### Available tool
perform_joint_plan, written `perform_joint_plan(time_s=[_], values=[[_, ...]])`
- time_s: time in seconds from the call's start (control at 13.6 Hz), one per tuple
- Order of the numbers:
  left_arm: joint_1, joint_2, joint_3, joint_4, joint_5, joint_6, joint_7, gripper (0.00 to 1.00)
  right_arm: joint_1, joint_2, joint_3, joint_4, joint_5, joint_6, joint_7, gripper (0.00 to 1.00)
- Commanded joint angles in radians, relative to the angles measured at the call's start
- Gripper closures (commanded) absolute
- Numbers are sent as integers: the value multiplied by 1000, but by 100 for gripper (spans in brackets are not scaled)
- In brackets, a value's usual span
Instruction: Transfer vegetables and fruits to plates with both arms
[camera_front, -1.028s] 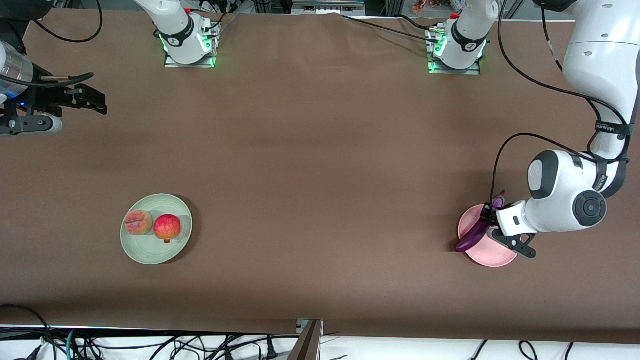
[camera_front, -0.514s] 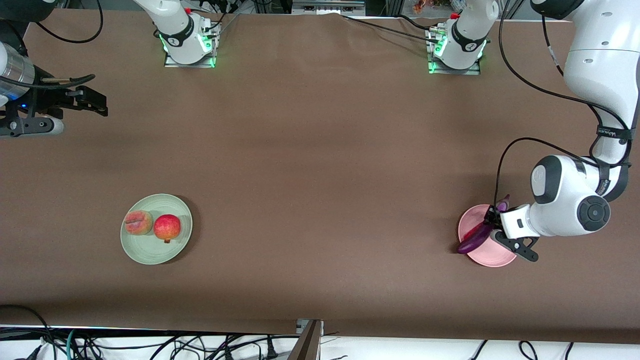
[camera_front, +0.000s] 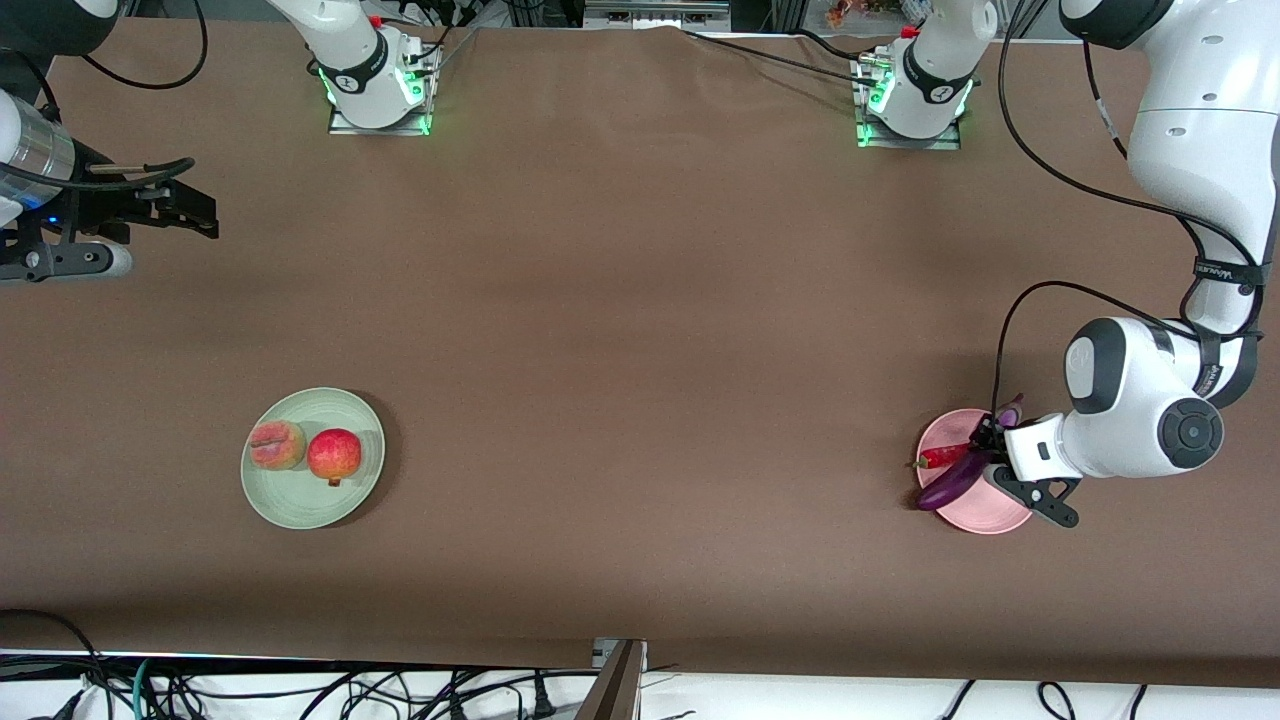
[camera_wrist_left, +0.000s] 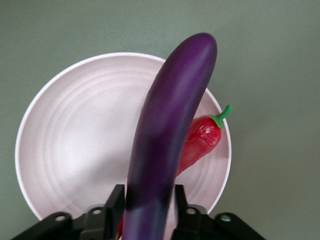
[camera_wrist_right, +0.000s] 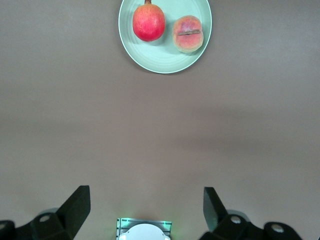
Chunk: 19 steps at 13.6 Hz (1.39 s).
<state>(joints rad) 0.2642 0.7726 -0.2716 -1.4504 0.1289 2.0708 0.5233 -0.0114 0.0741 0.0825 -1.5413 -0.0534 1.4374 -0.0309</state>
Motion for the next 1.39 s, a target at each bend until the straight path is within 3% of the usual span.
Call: perform_joint_plan(time_s=[0.0,0.37,1.17,1.32], values=[[9,7,-1,33,-15,-21,27,0,-5,10,3,26,6,-6,8,0],[4,-54,-12,41,-15,-127,15,0,-2,10,5,26,7,-3,9,0],[-57,-524,-24,39,-23,-520,-198,0,5,20,5,44,9,-2,8,0],[-39,-552,-17,32,-125,-558,-285,0,5,20,5,44,9,-2,8,0]])
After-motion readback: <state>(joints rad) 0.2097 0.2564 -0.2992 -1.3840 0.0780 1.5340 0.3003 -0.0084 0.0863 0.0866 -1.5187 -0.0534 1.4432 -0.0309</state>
